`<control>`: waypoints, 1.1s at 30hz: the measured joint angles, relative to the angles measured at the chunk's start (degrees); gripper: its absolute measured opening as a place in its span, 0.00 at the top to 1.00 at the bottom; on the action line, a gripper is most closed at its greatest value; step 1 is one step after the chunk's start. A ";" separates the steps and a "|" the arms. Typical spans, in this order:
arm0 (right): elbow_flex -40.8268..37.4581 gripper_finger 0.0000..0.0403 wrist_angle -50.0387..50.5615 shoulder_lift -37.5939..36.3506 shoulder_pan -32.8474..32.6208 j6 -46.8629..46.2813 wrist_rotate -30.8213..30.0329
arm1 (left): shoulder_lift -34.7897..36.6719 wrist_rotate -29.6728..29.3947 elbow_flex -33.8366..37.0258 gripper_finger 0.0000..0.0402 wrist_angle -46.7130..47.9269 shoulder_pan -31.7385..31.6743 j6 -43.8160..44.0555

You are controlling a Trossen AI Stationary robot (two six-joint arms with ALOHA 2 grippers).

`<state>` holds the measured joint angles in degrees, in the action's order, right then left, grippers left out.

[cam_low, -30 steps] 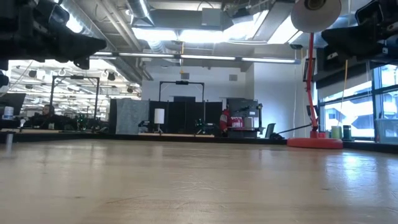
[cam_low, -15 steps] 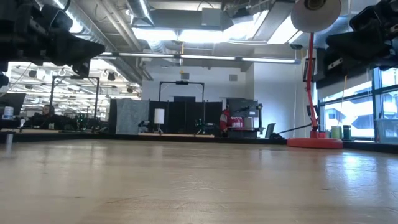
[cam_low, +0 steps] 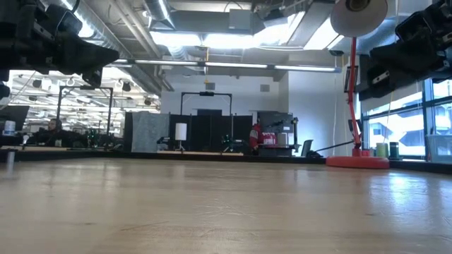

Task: Put items in baskets/containers
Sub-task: Return to Home Position

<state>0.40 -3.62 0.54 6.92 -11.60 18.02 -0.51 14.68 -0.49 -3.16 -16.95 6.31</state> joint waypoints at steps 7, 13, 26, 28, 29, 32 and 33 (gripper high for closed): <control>0.00 0.97 -0.04 0.00 0.00 0.02 0.00 | 0.00 0.00 0.01 0.99 0.00 0.00 -0.01; 0.00 0.97 -0.07 0.00 0.00 0.02 0.00 | 0.00 -0.01 0.02 0.99 0.00 0.00 -0.01; 0.00 0.97 -0.09 0.00 0.00 0.04 0.00 | 0.00 0.00 0.02 0.99 0.00 0.00 -0.01; 0.00 0.96 -0.09 0.00 0.00 0.04 0.00 | 0.00 -0.01 0.02 0.99 0.00 0.00 -0.01; 0.00 0.96 -0.09 0.00 0.00 0.04 0.00 | 0.00 -0.02 0.02 0.99 0.00 0.00 -0.01; 0.00 0.95 -0.09 0.00 0.00 0.04 0.00 | 0.00 -0.02 0.02 0.99 0.00 0.00 -0.01; 0.00 0.95 -0.09 0.00 0.00 0.04 0.00 | 0.00 0.00 0.02 0.99 0.00 0.00 -0.01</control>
<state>0.40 -3.70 0.54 6.92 -11.55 18.02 -0.51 14.68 -0.47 -3.16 -16.95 6.31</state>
